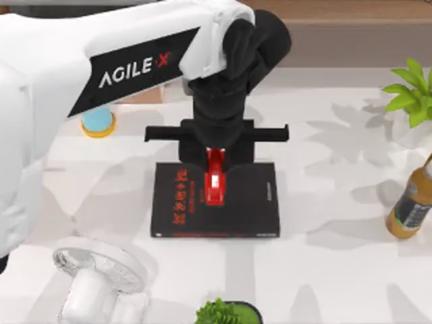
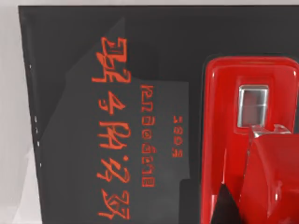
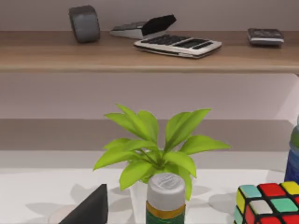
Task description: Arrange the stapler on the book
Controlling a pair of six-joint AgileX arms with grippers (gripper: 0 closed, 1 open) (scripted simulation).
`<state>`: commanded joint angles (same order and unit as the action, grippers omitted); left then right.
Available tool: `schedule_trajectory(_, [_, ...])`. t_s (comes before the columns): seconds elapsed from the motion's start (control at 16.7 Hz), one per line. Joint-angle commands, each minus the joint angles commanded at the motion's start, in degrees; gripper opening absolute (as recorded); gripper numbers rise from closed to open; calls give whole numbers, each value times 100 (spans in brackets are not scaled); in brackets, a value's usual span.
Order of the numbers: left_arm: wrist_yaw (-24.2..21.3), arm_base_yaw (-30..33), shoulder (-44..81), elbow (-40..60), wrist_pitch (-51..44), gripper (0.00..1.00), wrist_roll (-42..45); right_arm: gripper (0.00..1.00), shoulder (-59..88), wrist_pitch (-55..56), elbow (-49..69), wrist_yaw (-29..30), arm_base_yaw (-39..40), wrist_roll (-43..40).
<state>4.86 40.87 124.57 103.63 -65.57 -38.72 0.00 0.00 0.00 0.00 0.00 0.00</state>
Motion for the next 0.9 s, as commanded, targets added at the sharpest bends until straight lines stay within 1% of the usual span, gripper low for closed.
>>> schedule_trajectory(0.36, [-5,-21,-13,-5,12,0,11,100,0,0,0,0,0,0])
schedule_trajectory(0.66, [-4,-31,131,-381,519,0,32,100,0,0,0,0,0,0])
schedule_trajectory(0.9, [-3,-32,155,-439,596,0,35,100,0,0,0,0,0,0])
